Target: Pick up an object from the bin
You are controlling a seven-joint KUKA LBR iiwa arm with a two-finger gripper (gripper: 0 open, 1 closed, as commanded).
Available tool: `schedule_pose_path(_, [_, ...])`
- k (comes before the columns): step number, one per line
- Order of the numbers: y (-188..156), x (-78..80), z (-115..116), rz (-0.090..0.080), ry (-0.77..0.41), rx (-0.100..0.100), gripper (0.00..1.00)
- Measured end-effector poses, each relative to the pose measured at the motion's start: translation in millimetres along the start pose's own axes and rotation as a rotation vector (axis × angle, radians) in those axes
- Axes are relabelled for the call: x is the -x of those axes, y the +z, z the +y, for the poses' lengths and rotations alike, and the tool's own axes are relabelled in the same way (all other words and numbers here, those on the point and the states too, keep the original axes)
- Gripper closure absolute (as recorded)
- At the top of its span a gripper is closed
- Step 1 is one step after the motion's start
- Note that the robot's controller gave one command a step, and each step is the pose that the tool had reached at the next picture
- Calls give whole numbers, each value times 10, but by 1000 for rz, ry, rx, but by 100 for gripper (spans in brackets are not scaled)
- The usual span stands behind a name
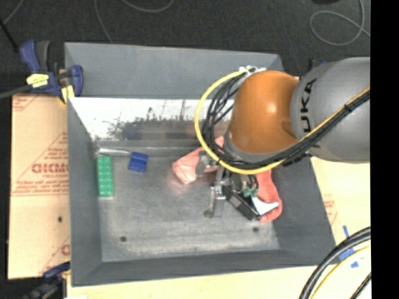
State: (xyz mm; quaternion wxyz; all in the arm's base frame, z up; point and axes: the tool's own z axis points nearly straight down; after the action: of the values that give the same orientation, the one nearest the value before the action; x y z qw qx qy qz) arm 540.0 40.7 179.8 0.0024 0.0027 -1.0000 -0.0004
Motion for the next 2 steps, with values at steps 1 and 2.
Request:
schedule_pose_path(1, [-45, 14, -1, -8, 1, 0, 0])
schedule_pose_path(2, [67, 505, 238, -9, -7, -1, 0])
